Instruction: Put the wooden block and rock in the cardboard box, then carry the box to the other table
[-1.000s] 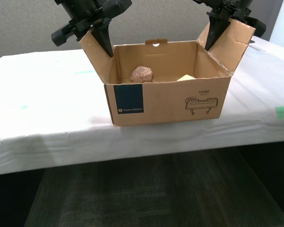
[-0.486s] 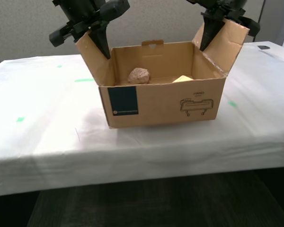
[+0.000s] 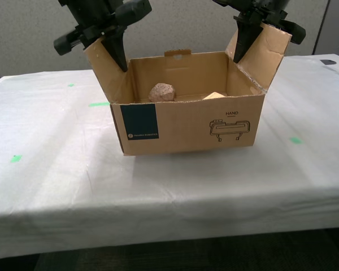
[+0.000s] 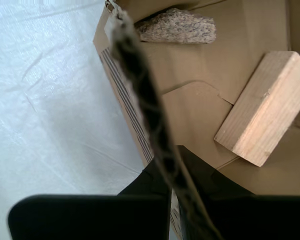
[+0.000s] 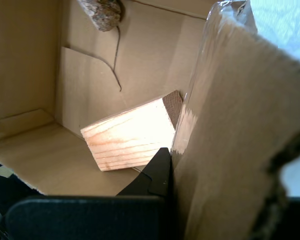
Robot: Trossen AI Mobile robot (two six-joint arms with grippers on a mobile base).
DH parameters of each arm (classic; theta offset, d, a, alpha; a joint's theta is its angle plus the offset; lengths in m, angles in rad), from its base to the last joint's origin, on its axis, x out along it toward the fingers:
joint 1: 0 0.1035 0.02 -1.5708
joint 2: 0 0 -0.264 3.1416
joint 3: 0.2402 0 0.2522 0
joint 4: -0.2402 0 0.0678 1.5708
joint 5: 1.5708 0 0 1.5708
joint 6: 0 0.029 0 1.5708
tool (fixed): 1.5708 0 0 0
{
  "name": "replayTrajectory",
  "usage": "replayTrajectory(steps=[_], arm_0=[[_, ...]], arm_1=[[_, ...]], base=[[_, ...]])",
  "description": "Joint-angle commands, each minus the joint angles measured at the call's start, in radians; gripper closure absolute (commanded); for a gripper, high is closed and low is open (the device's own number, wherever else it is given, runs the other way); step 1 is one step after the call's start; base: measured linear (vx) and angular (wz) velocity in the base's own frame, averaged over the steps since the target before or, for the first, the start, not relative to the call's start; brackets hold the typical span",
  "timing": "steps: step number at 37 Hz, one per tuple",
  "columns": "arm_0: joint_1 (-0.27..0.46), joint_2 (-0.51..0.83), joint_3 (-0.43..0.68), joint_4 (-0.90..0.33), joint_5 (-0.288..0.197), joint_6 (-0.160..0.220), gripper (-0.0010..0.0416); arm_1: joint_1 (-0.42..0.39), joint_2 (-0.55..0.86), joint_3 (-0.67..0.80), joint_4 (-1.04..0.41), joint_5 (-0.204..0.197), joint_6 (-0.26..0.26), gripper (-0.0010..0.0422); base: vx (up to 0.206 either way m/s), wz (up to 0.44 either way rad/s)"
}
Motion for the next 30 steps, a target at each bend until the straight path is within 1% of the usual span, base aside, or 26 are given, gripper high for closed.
replayTrajectory(steps=[1, 6, 13, 22, 27, 30], arm_0=[[0.003, -0.002, 0.002, 0.004, -0.036, -0.007, 0.0407], [0.003, -0.002, 0.002, 0.005, -0.023, -0.017, 0.0406], [0.003, -0.002, 0.002, 0.006, -0.023, -0.018, 0.0406], [0.003, -0.002, 0.002, 0.0, -0.023, -0.019, 0.0407], [0.003, -0.002, 0.002, 0.019, -0.023, -0.018, 0.0406], [0.003, 0.0, 0.002, 0.039, -0.023, -0.018, 0.0407]], arm_1=[[-0.005, -0.036, 0.001, 0.007, 0.036, 0.008, 0.0413], [-0.005, -0.076, 0.001, 0.007, 0.036, 0.013, 0.0413], [-0.005, -0.074, -0.005, -0.015, 0.036, 0.002, 0.0413], [-0.009, -0.102, -0.093, -0.005, 0.035, 0.0, 0.0413], [-0.009, -0.108, -0.142, 0.058, 0.035, -0.011, 0.0413], [-0.008, -0.107, -0.161, 0.109, 0.035, -0.031, 0.0413]], base=[[0.103, 0.0], [0.097, 0.0], [0.091, 0.003], [0.081, -0.005], [0.025, -0.013], [0.0, 0.0]])
